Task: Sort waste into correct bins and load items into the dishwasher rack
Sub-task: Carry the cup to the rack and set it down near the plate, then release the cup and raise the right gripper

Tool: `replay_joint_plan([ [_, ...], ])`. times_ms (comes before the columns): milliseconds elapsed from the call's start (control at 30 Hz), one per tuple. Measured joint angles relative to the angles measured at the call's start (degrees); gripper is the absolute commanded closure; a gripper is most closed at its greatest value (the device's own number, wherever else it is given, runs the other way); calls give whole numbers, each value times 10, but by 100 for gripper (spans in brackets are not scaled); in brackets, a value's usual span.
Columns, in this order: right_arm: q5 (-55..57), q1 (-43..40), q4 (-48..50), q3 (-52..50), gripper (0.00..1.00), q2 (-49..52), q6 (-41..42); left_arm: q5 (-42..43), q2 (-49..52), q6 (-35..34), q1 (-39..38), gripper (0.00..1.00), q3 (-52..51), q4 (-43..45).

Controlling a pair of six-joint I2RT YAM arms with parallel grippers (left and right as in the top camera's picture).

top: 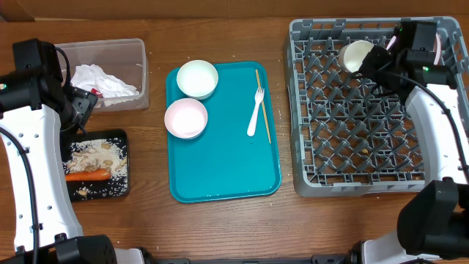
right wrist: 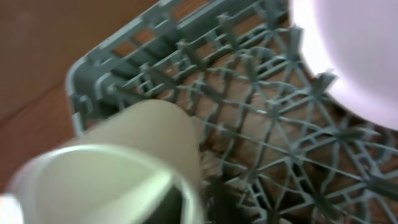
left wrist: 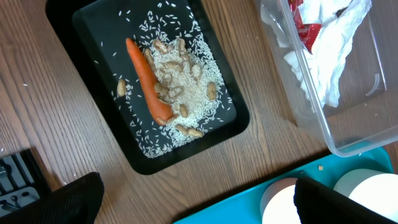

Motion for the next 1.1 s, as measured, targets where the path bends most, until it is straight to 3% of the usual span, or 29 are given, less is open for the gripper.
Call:
replay_joint_plan([
  [167, -60, -23, -3, 0, 26, 0, 9, 0, 0, 0, 0, 0, 0, 0],
  [433, -84, -29, -13, 0, 35, 0, 22, 0, 0, 0, 0, 0, 0, 0],
  [733, -74, 47, -27, 0, 34, 0, 9, 0, 0, 0, 0, 0, 0, 0],
  [1100, 28, 121, -54, 0, 36, 4, 5, 0, 0, 0, 0, 0, 0, 0],
])
